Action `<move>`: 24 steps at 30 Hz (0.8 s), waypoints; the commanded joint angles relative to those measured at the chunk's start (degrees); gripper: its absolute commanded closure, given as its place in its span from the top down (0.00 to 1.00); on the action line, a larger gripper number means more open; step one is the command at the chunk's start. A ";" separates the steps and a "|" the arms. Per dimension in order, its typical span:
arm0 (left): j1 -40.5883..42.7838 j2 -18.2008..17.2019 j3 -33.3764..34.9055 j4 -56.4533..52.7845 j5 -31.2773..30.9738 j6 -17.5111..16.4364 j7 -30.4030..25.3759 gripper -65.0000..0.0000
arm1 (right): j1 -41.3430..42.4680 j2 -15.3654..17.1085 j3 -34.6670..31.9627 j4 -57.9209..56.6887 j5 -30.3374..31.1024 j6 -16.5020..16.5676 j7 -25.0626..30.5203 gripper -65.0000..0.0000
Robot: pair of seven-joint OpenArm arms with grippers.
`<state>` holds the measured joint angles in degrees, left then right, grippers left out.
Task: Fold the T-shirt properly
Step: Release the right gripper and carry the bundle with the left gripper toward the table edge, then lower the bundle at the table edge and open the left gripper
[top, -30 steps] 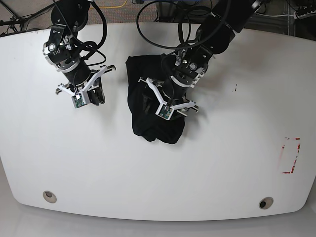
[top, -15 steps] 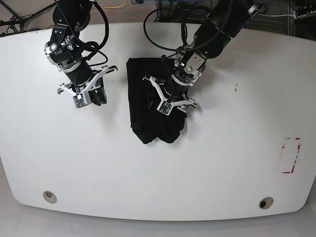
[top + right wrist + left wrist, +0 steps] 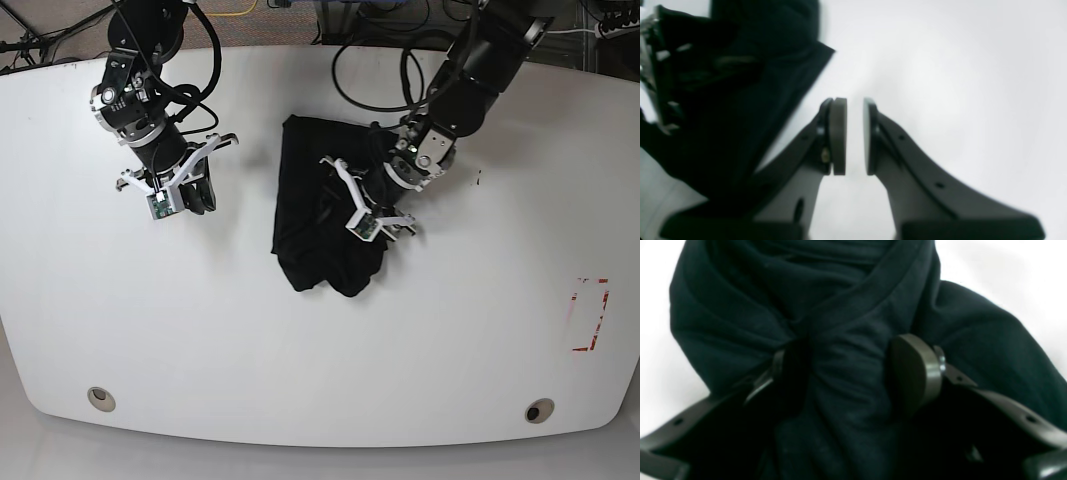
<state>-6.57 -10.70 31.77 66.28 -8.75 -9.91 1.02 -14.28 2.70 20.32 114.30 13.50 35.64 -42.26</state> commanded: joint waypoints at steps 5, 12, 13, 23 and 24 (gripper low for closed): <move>3.80 -10.44 -6.32 -2.06 3.79 -0.15 13.88 0.58 | 0.09 0.42 0.21 1.08 0.88 0.19 1.51 0.12; 6.88 -19.94 -15.64 -2.06 3.79 -7.63 13.53 0.57 | 0.00 0.33 0.12 1.26 0.88 0.19 1.34 0.12; 7.32 -20.82 -16.96 -2.06 3.87 -8.33 13.53 0.57 | 0.00 0.33 0.12 1.26 0.88 0.19 1.34 0.12; 10.39 -31.37 -27.86 -2.59 4.14 -18.09 13.53 0.57 | 0.00 0.07 -0.23 1.26 0.88 0.19 1.34 0.12; 10.66 -32.33 -28.91 -2.68 4.14 -18.70 13.53 0.57 | 0.00 0.07 -0.23 1.26 0.88 0.19 1.34 0.12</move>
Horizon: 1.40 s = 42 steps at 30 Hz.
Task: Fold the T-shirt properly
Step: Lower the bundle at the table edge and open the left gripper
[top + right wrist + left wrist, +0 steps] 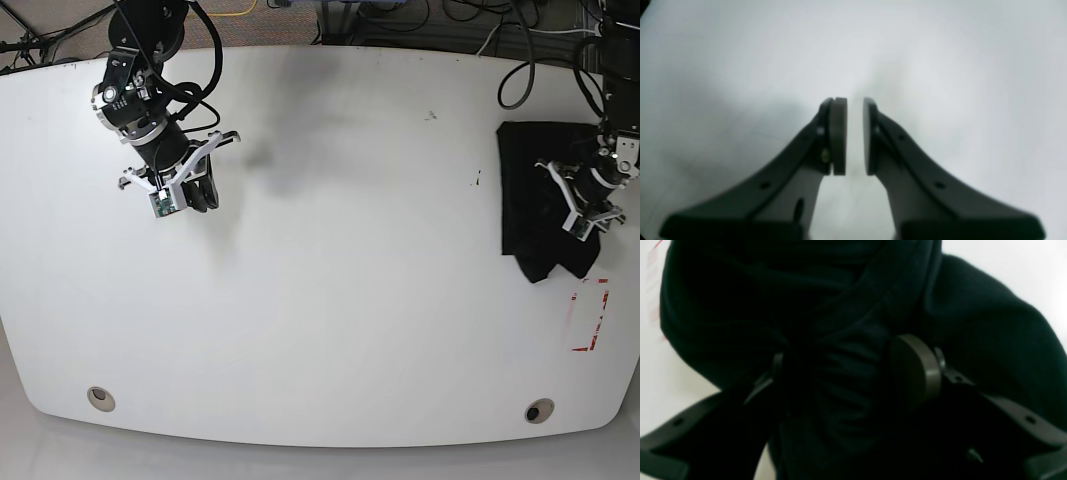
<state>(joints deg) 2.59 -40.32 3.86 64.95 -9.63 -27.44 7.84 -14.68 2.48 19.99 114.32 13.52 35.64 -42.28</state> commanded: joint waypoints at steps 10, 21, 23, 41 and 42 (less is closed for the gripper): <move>1.06 -9.40 -7.51 -2.84 4.92 -8.03 6.71 0.57 | 0.39 0.38 0.01 1.24 3.76 0.19 1.36 0.12; -4.92 -11.77 -10.06 -5.74 5.10 -12.56 6.80 0.57 | 0.30 0.73 0.19 1.24 6.13 0.19 1.36 0.12; -4.92 -13.27 -10.06 -5.74 5.10 -12.56 6.71 0.57 | 0.30 0.73 0.19 1.24 6.13 0.19 1.36 0.12; -9.75 -12.83 -16.39 5.25 2.81 -12.56 11.99 0.57 | 0.22 1.43 0.10 1.77 5.78 0.19 1.53 0.12; -9.75 -11.60 -17.70 7.01 2.20 -12.56 13.31 0.57 | 0.57 1.87 0.10 1.68 5.78 0.19 1.53 0.12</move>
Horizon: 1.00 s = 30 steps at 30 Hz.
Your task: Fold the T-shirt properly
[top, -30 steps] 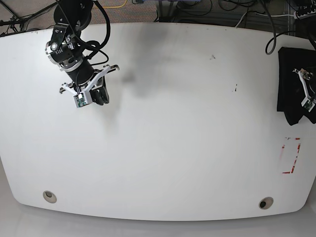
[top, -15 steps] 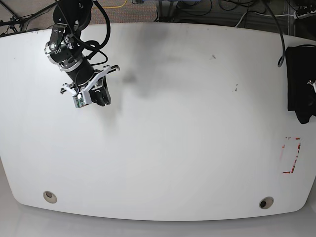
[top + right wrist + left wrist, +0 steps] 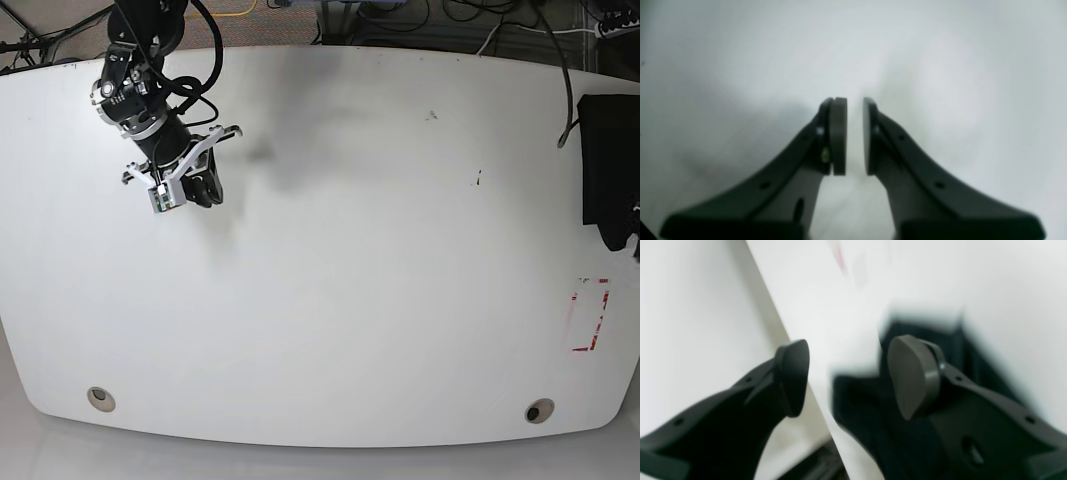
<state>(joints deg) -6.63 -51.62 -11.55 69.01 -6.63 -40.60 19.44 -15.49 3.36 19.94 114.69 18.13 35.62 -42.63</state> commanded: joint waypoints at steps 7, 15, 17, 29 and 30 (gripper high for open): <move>0.70 8.58 -8.18 13.23 -0.97 0.60 5.66 0.57 | 3.05 2.14 0.14 0.78 -2.79 -0.06 3.56 0.12; 3.42 22.82 -9.77 25.10 4.30 2.58 2.49 0.57 | 3.40 1.70 0.14 -3.71 -14.92 -0.14 18.94 0.12; 5.10 26.52 -10.03 27.65 5.97 4.42 0.82 0.57 | 3.05 1.00 0.50 -5.46 -17.03 -0.14 23.34 0.12; 18.28 43.40 -9.42 40.39 8.08 11.02 -6.04 0.57 | -4.51 0.03 4.01 -10.21 -18.70 -0.23 33.88 0.12; 19.69 44.54 -9.42 41.45 8.00 11.19 -6.04 0.57 | -5.31 -0.06 4.28 -10.21 -18.70 -0.06 33.88 0.12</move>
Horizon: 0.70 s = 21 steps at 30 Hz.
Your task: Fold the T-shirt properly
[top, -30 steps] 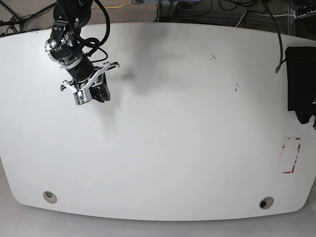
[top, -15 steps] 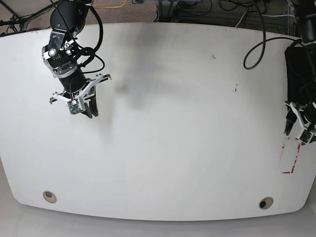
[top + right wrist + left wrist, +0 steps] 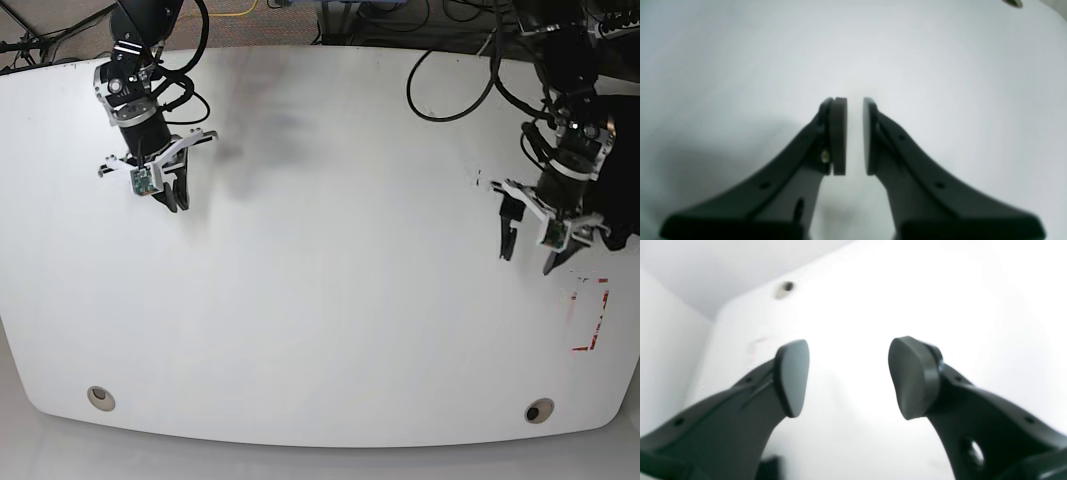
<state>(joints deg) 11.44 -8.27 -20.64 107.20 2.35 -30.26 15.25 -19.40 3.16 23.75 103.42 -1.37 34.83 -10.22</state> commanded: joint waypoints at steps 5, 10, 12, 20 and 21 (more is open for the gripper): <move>7.85 6.21 -0.06 6.69 -1.16 0.77 -1.84 0.57 | -5.17 0.05 0.47 1.59 3.70 0.91 1.47 0.12; 16.03 9.55 -0.06 7.75 -1.16 0.59 -1.84 0.57 | -11.42 0.05 0.47 4.41 9.15 0.64 1.47 0.12; 18.05 10.34 -0.06 7.84 -1.25 0.59 -1.84 0.57 | -13.26 0.05 0.47 5.55 10.29 0.64 1.47 0.12; 28.16 13.50 -0.24 8.10 -1.51 0.50 -1.93 0.57 | -21.88 -0.30 0.30 7.40 12.40 0.73 1.56 0.12; 29.39 13.59 -0.24 8.10 -1.51 0.50 -1.93 0.57 | -22.67 -0.83 0.30 7.31 12.84 0.82 1.56 0.12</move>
<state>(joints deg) 38.57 5.15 -20.84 114.26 1.28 -29.76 14.04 -40.23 2.68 23.83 109.80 10.07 35.42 -9.67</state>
